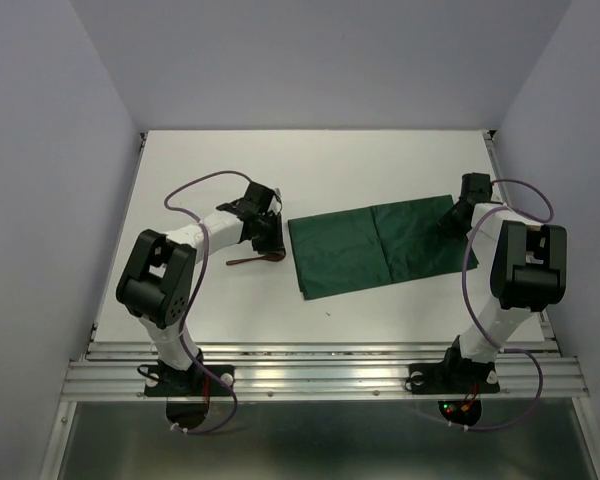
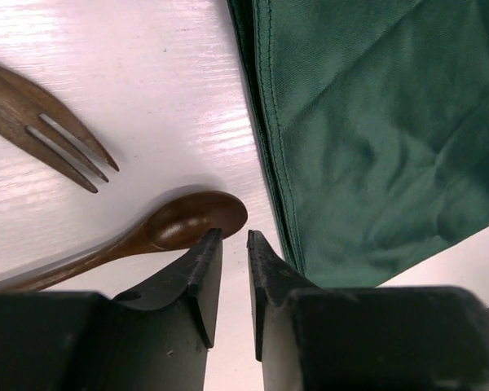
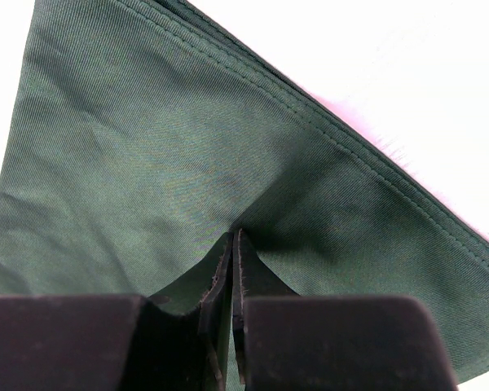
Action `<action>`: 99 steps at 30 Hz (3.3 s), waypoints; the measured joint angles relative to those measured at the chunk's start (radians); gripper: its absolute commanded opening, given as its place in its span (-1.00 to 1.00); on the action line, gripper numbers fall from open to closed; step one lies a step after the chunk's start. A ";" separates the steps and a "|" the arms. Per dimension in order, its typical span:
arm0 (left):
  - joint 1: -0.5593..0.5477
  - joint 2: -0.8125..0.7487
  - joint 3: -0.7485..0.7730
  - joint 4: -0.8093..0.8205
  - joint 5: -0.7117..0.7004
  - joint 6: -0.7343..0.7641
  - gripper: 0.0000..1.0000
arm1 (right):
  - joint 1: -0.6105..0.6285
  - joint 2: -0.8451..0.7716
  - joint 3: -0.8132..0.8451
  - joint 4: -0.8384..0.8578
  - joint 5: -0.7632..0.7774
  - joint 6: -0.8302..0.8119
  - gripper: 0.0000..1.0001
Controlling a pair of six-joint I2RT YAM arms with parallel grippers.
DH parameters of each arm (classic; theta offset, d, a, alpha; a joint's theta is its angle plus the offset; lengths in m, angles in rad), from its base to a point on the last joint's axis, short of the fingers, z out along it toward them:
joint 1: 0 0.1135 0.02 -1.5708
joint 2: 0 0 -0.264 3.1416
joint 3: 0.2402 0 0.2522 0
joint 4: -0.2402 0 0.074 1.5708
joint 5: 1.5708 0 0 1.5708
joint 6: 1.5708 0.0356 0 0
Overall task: Fold the napkin into a case and place the utensils inside
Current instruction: Move the spoon to the center of the board, then move the rectangle-folded napkin to the center of the board, then smooth out the rectangle-folded napkin at the center of the board.
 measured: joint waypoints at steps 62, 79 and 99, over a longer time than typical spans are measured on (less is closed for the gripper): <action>-0.099 0.150 0.116 -0.013 -0.039 -0.021 -0.15 | 0.070 -0.256 -0.293 0.046 -0.046 0.015 -0.64; 0.014 0.099 0.202 -0.090 -0.119 0.038 -0.06 | 0.203 -0.393 -0.291 -0.135 0.093 0.074 0.07; -0.011 -0.227 -0.221 -0.127 -0.118 -0.166 -0.10 | 0.182 -0.376 -0.099 -0.216 0.217 -0.081 0.48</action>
